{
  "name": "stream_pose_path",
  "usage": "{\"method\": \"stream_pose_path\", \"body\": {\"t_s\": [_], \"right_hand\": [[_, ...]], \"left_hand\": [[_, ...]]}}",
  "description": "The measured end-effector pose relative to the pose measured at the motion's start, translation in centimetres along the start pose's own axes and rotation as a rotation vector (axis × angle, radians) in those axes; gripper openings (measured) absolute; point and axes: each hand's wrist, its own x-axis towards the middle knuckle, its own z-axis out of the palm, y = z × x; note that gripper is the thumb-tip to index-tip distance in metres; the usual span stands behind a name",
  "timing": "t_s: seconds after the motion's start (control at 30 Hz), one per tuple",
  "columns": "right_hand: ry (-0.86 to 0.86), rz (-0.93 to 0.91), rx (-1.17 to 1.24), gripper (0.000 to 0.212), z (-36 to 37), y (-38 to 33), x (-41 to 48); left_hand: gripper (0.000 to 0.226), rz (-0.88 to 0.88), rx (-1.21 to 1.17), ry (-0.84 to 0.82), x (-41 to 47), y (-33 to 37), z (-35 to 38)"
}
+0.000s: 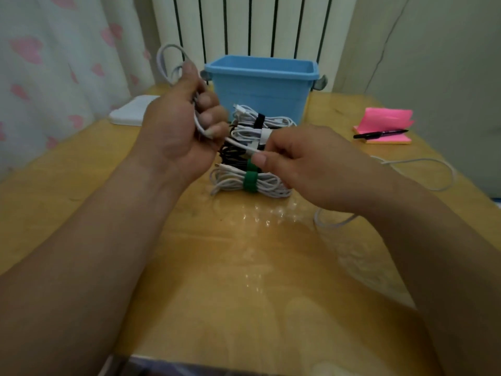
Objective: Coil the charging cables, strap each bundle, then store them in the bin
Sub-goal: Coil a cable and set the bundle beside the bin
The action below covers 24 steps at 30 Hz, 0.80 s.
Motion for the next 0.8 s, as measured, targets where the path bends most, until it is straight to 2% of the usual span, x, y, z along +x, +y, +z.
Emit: {"method": "stream_pose_path", "body": {"t_s": [0.1, 0.2, 0.3, 0.4, 0.53, 0.67, 0.8], "right_hand": [[-0.033, 0.052, -0.119, 0.024, -1.5, 0.9, -0.3], [0.088, 0.097, -0.179, 0.026, -2.9, 2.5, -0.4], [0.151, 0.066, 0.011, 0.023, -3.7, 3.0, -0.6], [0.162, 0.001, 0.291, 0.005, -3.7, 3.0, -0.4], [0.226, -0.038, 0.623, 0.013, -3.6, 3.0, 0.1], [0.193, -0.063, 0.855, 0.016, -3.7, 3.3, 0.1], [0.087, 0.035, 1.07, 0.006, -3.9, 3.5, -0.1]], "left_hand": [[0.037, 0.11, 0.363, 0.015, 0.0, 0.3, -0.5], [0.033, 0.107, 0.653, -0.073, -0.6, 0.0, -0.1], [0.042, 0.058, 0.95, -0.153, -1.8, -0.7, 1.1], [0.041, 0.023, 1.203, -0.272, -3.0, -1.5, 2.1], [0.035, -0.063, 1.219, -0.43, -3.8, -2.1, 2.6], [0.039, 0.027, 1.179, -0.45, -4.0, -2.4, 2.7], [0.043, 0.002, 0.756, -0.407, -3.0, -2.3, 1.9]]}}
